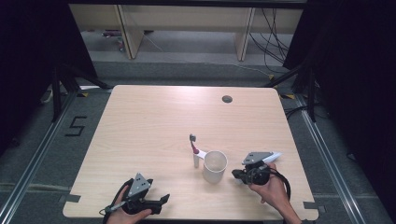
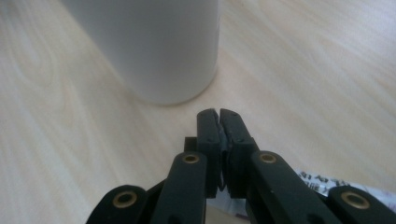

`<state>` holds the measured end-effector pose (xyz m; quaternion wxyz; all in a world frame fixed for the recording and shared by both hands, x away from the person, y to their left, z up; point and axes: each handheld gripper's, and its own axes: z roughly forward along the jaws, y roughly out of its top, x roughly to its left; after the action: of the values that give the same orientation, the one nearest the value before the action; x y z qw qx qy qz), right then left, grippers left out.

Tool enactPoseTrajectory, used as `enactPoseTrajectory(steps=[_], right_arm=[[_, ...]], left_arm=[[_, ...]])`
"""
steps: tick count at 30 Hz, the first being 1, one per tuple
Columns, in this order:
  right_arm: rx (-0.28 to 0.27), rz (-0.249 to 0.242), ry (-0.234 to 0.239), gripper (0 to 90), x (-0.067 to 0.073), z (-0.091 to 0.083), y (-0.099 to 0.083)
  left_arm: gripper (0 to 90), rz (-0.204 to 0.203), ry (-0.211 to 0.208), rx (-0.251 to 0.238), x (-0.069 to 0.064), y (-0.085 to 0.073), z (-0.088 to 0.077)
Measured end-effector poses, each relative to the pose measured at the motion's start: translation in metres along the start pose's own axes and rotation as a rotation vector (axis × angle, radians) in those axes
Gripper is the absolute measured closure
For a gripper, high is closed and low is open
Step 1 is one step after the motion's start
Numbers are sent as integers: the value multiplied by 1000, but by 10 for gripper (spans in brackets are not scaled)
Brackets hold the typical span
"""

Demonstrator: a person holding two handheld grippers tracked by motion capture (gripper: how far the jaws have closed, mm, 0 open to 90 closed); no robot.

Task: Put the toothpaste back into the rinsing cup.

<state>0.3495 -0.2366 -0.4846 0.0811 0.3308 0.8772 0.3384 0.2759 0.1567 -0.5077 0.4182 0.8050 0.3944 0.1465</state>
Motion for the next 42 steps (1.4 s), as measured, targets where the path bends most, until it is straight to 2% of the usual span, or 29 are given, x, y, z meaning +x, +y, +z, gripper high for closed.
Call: enactPoseTrajectory(steps=[1, 2, 3, 4, 6, 7, 8, 9, 10, 12, 13, 14, 15, 16, 17, 18, 22, 23, 24, 26, 27, 28, 29, 32, 33, 37, 38, 40, 42], right_arm=[[-4, 2, -2, 873, 1, -1, -3], [8, -25, 3, 873, -1, -4, -7], [28, 14, 2, 873, 2, -8, -10], [-2, -1, -7, 873, 2, -9, -14], [10, -25, 0, 873, 1, -15, -20], [12, -5, -11, 873, 4, -18, -23], [12, -16, -9, 873, 5, -20, -26], [22, -15, -8, 873, 5, -23, -29], [5, -37, -17, 873, 5, -25, -32], [24, -15, -15, 873, 6, -31, -38], [13, -9, -23, 873, 7, -33, -41], [38, 28, -13, 871, 10, -37, -43], [15, 3, -25, 872, 8, -37, -46], [12, -5, -20, 871, 7, -39, -48], [8, 0, -30, 871, 7, -41, -51], [17, 14, -28, 872, 7, -44, -54], [18, 37, -39, 871, 2, -53, -63], [21, 89, -40, 872, 6, -54, -66], [19, 61, -45, 872, 2, -56, -67], [20, 73, -60, 872, 0, -59, -71], [20, 59, -62, 871, -3, -61, -72], [31, 85, -68, 871, -4, -64, -75], [31, 85, -68, 871, -4, -64, -75], [34, 68, -92, 867, -12, -70, -77], [34, 68, -92, 867, -12, -70, -77], [2, 85, -111, 816, -14, -77, -73], [-11, 99, -139, 763, -16, -83, -67], [-11, 97, -160, 726, -18, -85, -64], [32, 156, -181, 632, -19, -87, -58]], left_arm=[[168, -1, -1, -1, 0, 0, 0], [168, 1, 3, 0, 0, 0, 1], [168, -22, -7, -20, -2, 0, 1], [168, -23, -5, -18, -2, 0, 1], [168, -5, 1, -4, 0, 1, 0], [168, -7, 2, -4, -1, 1, 1], [168, -26, -3, -26, -2, 0, 2], [169, -21, -5, -19, -2, 0, 1], [169, -24, -5, -23, -2, 0, 2], [169, -8, 1, -7, -1, 1, 1], [169, -22, 2, -23, -2, 1, 2], [169, -18, -4, -22, -2, 0, 2], [169, -5, -5, -12, -2, 0, 1], [169, -19, -4, -23, -2, 0, 2], [169, -21, 0, -21, -3, 1, 2], [169, 6, 10, 4, -1, 1, 1], [170, 3, 1, 1, -2, 1, 1], [170, 3, 2, -1, -1, 1, 2], [170, 3, 2, -2, -2, 1, 2], [170, -4, 1, -1, -3, 1, 1], [170, 3, 1, 6, -2, 1, 1], [171, -8, -3, -7, -3, 1, 2], [171, 8, -1, 4, -1, 2, 2], [170, -7, -1, -3, -3, 1, 2], [170, 7, -1, 6, -2, 1, 2], [170, 0, -2, 9, -2, 1, 3], [170, 1, -1, 5, -2, 1, 4], [170, 5, -1, 6, -2, 2, 4], [170, 11, -4, 9, -3, 2, 4]])
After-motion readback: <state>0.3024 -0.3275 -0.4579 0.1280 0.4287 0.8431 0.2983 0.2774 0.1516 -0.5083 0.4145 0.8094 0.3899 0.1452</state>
